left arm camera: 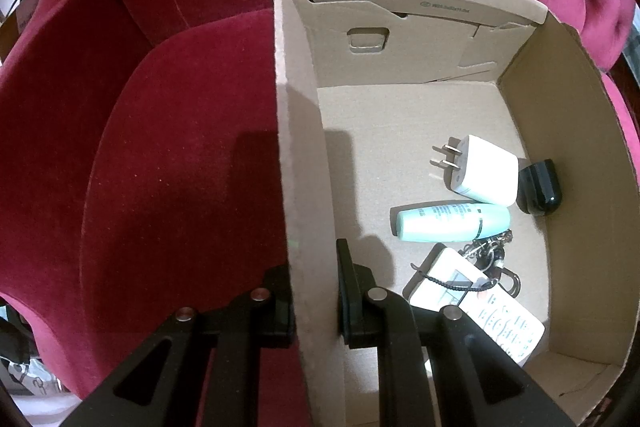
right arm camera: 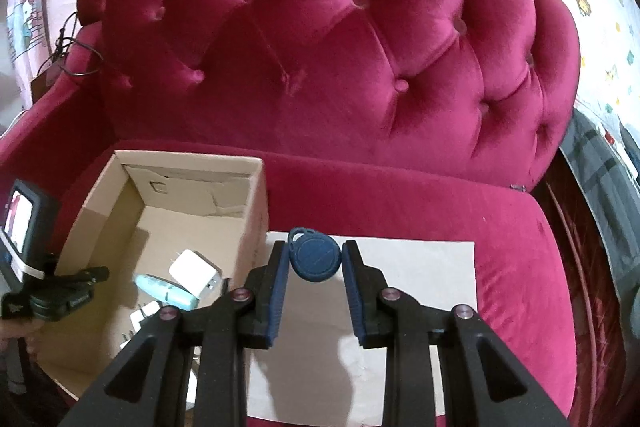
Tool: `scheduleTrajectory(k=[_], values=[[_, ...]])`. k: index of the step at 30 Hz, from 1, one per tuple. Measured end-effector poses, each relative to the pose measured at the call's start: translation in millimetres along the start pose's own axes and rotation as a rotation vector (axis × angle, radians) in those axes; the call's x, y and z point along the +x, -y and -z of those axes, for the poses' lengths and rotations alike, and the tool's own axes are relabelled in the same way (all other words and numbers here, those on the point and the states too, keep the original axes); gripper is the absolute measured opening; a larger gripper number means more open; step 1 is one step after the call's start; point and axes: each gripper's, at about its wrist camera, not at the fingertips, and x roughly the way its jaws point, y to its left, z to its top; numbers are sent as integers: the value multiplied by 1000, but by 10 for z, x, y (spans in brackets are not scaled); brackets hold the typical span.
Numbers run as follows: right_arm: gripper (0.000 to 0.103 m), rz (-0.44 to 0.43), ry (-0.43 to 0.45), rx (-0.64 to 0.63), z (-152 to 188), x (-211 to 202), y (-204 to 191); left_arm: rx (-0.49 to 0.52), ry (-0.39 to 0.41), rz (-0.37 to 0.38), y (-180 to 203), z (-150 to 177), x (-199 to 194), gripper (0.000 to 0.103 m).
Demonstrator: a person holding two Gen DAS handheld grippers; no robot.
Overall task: Organize rigid objects
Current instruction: 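Lift the blue key tag and carry it over the box with the right gripper, then lower the blue tag into the box and open the right gripper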
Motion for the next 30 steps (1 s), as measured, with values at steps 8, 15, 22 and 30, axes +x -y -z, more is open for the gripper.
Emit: scheduleTrajectory(k=[8, 15, 22, 30], values=[[28, -43, 17, -49, -88, -76, -311, -9, 3, 11, -24, 10, -10, 16], [28, -95, 9, -62, -113, -42, -590, -2, 2, 6, -33, 1, -19, 16], [28, -143, -23, -82, -82, 90, -887, -3, 3, 6, -17, 6, -16, 16], [28, -171, -93, -107, 79, 339, -1152, -5, 3, 9, -29, 5, -16, 16]])
